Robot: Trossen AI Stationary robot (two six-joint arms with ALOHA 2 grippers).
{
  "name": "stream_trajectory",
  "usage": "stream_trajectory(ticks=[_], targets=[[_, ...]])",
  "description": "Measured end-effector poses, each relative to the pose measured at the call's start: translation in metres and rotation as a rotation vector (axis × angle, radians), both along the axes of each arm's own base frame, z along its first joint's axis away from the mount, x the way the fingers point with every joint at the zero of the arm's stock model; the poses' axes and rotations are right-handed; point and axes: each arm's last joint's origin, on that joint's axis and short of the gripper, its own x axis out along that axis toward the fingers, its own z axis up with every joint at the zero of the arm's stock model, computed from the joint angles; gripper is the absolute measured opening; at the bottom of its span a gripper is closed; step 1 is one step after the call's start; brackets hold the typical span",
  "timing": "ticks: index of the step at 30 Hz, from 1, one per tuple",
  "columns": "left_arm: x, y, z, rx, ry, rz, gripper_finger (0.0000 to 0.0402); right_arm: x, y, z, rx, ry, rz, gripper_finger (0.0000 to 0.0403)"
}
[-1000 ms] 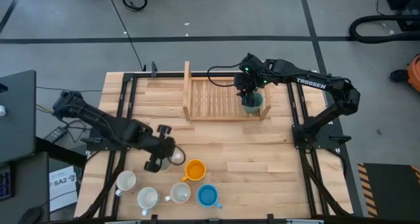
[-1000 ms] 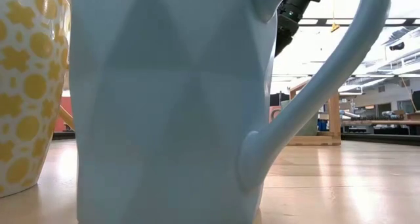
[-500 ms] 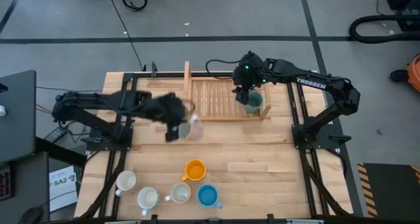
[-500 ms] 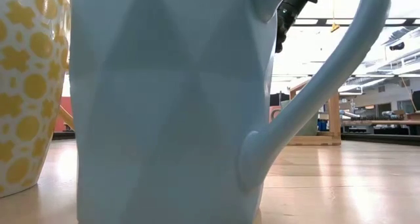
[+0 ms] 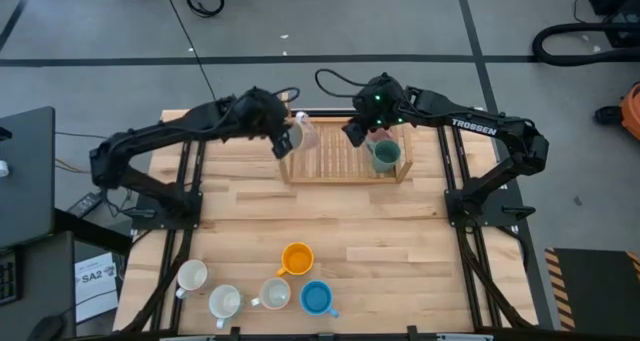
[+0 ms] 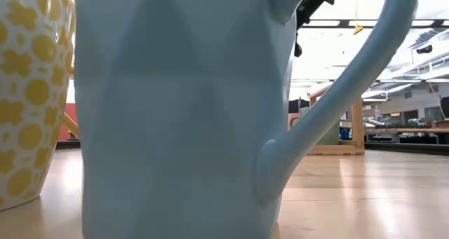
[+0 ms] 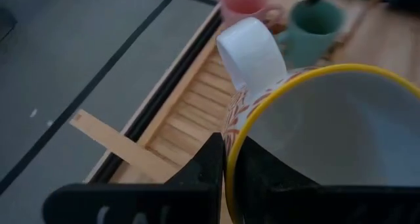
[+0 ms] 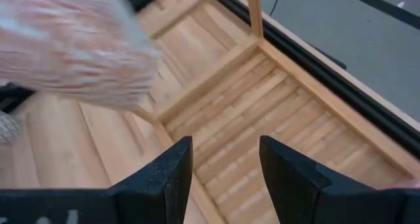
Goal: Place coffee mugs
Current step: Put the orange patterned mug on the shelf
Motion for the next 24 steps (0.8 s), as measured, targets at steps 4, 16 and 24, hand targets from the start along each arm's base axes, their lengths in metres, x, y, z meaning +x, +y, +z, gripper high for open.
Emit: stream_trajectory(ticks=[4,16,24], targets=[[0.009,0.027,-0.017,0.022,0.049,0.033,0.0031,0.002,-0.001,0.003,-0.015,-0.033,-0.001,0.0183],[0.046,0.082,-0.054,0.057,0.144,-0.003,0.0031,0.002,-0.001,0.003,-0.016,-0.036,-0.001,0.0183],[0.081,0.106,-0.049,0.034,0.235,-0.039,0.0031,0.002,-0.001,0.003,-0.014,-0.032,-0.001,0.0183]])
